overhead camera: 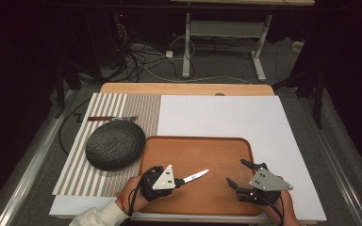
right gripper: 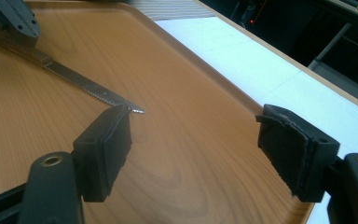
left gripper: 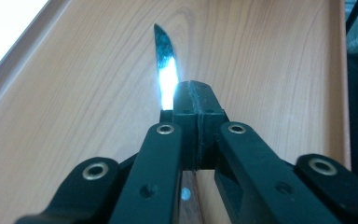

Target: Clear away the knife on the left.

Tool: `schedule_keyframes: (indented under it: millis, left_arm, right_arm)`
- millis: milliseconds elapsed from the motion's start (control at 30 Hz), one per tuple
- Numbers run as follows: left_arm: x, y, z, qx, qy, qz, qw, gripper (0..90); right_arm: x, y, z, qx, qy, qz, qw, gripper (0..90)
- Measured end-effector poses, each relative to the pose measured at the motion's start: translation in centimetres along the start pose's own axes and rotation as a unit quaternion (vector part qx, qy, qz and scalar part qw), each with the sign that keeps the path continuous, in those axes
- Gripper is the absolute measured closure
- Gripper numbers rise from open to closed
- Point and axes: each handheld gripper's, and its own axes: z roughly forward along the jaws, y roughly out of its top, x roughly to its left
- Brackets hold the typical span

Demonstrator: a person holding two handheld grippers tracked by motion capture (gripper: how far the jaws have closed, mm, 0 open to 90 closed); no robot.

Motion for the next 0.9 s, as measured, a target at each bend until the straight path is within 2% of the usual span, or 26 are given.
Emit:
schedule_keyframes:
  millis: [67, 100, 200, 300, 433, 900]
  left_arm:
    - [0.1, 0.4, 0.2, -0.002, -0.007, 0.008, 0.9999, 86.9]
    - [0.1, 0.6, 0.4, -0.004, -0.020, 0.016, 0.9997, 86.9]
    - [-0.2, 1.2, 1.2, 0.017, -0.032, 0.046, 0.9983, 86.9]
    - [-0.3, 1.6, 2.2, 0.035, -0.035, 0.064, 0.9967, 86.8]
    - [-0.2, 1.7, 3.2, 0.064, -0.035, 0.076, 0.9945, 86.8]
    - [1.0, 0.3, 1.9, 0.086, -0.007, 0.060, 0.9945, 86.7]
  right_arm:
    - [0.0, 0.0, 0.0, 0.001, 0.000, 0.000, 1.0000, 26.2]
    - [0.0, 0.0, 0.1, 0.002, -0.001, -0.001, 1.0000, 26.3]
    - [0.1, 0.0, 0.1, 0.004, 0.000, 0.000, 1.0000, 26.2]
    - [0.0, -0.1, 0.2, 0.005, 0.000, 0.000, 1.0000, 26.3]
    - [0.0, -0.1, 0.1, 0.006, -0.001, 0.001, 1.0000, 26.3]
    - [0.0, -0.2, 0.2, 0.008, 0.001, 0.003, 1.0000, 26.4]
